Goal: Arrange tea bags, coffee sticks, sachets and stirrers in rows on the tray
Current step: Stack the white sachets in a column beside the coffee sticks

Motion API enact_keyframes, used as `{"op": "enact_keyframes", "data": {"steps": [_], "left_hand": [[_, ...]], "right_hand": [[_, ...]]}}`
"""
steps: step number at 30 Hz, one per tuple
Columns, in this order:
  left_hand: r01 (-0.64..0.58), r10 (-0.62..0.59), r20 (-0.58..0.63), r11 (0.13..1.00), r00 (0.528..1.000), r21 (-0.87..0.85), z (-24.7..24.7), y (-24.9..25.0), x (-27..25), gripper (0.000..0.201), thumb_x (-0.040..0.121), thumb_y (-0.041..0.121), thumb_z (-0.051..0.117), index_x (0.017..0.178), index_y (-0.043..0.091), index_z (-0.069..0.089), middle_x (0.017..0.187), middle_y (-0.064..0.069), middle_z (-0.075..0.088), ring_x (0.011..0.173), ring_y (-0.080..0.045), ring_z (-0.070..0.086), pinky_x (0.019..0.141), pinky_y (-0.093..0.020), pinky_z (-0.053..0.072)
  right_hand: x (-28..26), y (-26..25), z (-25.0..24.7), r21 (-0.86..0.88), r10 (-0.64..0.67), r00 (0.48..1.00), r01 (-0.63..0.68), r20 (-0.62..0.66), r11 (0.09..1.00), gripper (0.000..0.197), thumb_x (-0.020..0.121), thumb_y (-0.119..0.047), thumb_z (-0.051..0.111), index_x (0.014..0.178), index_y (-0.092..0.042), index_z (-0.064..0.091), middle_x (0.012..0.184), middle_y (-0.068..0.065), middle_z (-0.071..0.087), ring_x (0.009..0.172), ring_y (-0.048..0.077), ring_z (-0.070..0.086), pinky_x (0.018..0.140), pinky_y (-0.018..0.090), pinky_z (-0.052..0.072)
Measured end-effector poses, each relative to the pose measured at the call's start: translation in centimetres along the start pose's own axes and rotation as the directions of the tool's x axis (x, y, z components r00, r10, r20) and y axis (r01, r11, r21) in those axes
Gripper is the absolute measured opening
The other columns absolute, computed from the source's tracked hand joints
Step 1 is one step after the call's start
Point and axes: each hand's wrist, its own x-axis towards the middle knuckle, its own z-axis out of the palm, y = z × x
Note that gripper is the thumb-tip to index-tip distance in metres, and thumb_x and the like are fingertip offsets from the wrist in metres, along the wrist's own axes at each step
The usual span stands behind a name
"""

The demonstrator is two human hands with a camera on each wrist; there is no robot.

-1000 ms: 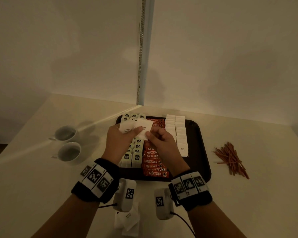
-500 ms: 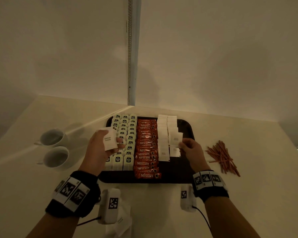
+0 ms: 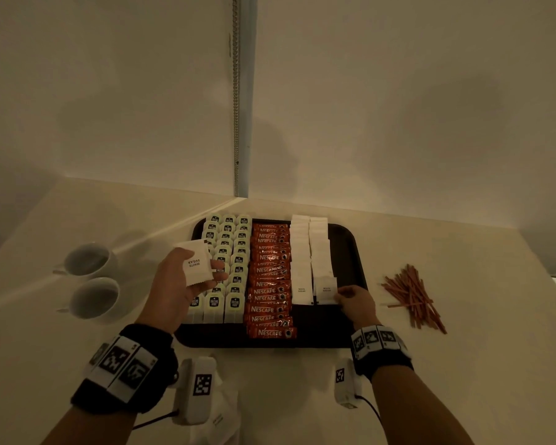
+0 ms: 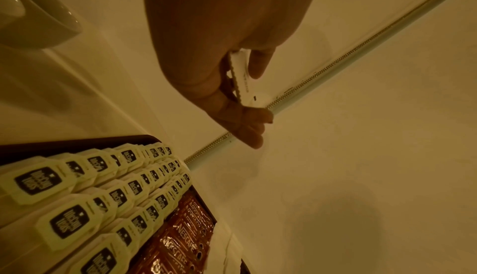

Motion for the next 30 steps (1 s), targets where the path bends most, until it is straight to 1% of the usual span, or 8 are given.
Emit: {"op": "enact_keyframes", "data": {"steps": [10, 14, 17, 19, 21, 24, 27, 30], "left_hand": [[0.068, -0.067, 0.063, 0.998, 0.996, -0.015, 0.6, -0.1, 0.0, 0.026, 0.094, 0.01, 0.029, 0.102, 0.006, 0.054, 0.076, -0.02, 0.071, 0.062, -0.031, 0.069, 0.048, -0.023, 0.054], [0.015, -0.03, 0.107, 0.99, 0.994, 0.143, 1.1, 0.0, 0.0, 0.022, 0.096, 0.003, 0.038, 0.106, 0.008, 0.057, 0.09, -0.019, 0.07, 0.067, -0.027, 0.07, 0.054, -0.022, 0.055], [-0.066, 0.014, 0.158, 0.943, 0.987, 0.328, 1.4, -0.3, 0.1, 0.014, 0.095, 0.004, 0.051, 0.106, 0.006, 0.059, 0.107, -0.014, 0.065, 0.07, -0.021, 0.07, 0.059, -0.021, 0.055], [-0.138, 0.064, 0.187, 0.898, 0.98, 0.418, 1.9, -0.4, 0.0, 0.015, 0.091, 0.006, 0.059, 0.106, 0.007, 0.062, 0.105, -0.012, 0.067, 0.068, -0.017, 0.069, 0.06, -0.02, 0.054], [-0.234, 0.152, 0.197, 0.827, 0.969, 0.511, 2.3, -0.3, -0.2, 0.019, 0.087, 0.007, 0.065, 0.106, 0.012, 0.066, 0.094, -0.007, 0.071, 0.063, -0.009, 0.066, 0.053, -0.014, 0.049], [-0.335, 0.296, 0.16, 0.786, 0.942, 0.519, 2.4, 0.2, -0.2, 0.02, 0.081, 0.009, 0.072, 0.099, 0.016, 0.067, 0.08, 0.0, 0.073, 0.056, -0.003, 0.063, 0.051, -0.012, 0.045], [-0.387, 0.375, 0.113, 0.824, 0.92, 0.414, 2.3, 0.8, -0.2, 0.015, 0.079, 0.011, 0.074, 0.09, 0.019, 0.07, 0.077, 0.002, 0.074, 0.068, -0.007, 0.069, 0.06, -0.015, 0.051], [-0.424, 0.399, 0.147, 0.817, 0.905, 0.391, 2.5, 0.9, -0.4, 0.012, 0.079, 0.011, 0.073, 0.087, 0.02, 0.073, 0.081, 0.004, 0.075, 0.077, -0.01, 0.071, 0.066, -0.02, 0.054]], "right_hand": [[-0.4, -0.8, 0.7, -0.097, -0.063, 0.994, 0.054, -0.092, 0.994, 0.016, 0.085, -0.01, 0.065, 0.1, -0.006, 0.062, 0.106, 0.012, 0.064, 0.1, 0.024, 0.058, 0.078, 0.023, 0.039], [-3.0, -5.1, 0.1, 0.081, -0.237, 0.969, 0.243, -0.071, 0.967, 0.018, 0.088, -0.021, 0.064, 0.102, -0.011, 0.06, 0.098, 0.001, 0.062, 0.09, 0.013, 0.056, 0.07, 0.017, 0.042], [-7.0, -10.9, -0.4, 0.355, -0.48, 0.868, 0.412, 0.127, 0.839, 0.01, 0.091, -0.028, 0.057, 0.098, -0.022, 0.06, 0.096, -0.007, 0.063, 0.087, 0.007, 0.059, 0.069, 0.016, 0.048], [-9.3, -13.9, -0.2, 0.445, -0.591, 0.766, 0.451, 0.253, 0.774, 0.019, 0.091, -0.034, 0.055, 0.106, -0.022, 0.062, 0.102, -0.005, 0.064, 0.092, 0.01, 0.062, 0.074, 0.02, 0.053], [-10.6, -15.8, 0.2, 0.478, -0.632, 0.727, 0.469, 0.268, 0.743, 0.021, 0.091, -0.029, 0.057, 0.109, -0.019, 0.062, 0.102, -0.003, 0.065, 0.093, 0.011, 0.063, 0.077, 0.023, 0.054], [-11.5, -16.4, 0.6, 0.576, -0.593, 0.761, 0.37, 0.262, 0.729, 0.014, 0.091, -0.015, 0.059, 0.103, -0.011, 0.061, 0.095, 0.008, 0.067, 0.085, 0.019, 0.065, 0.072, 0.029, 0.055], [-12.3, -15.8, 1.0, 0.722, -0.534, 0.766, 0.134, 0.359, 0.679, 0.021, 0.088, -0.007, 0.059, 0.107, 0.001, 0.053, 0.104, 0.021, 0.066, 0.099, 0.034, 0.064, 0.089, 0.044, 0.053], [-13.2, -15.5, 1.4, 0.795, -0.531, 0.746, 0.004, 0.401, 0.606, 0.02, 0.088, 0.0, 0.057, 0.106, 0.0, 0.051, 0.099, 0.011, 0.069, 0.1, 0.026, 0.066, 0.084, 0.032, 0.055]]}}
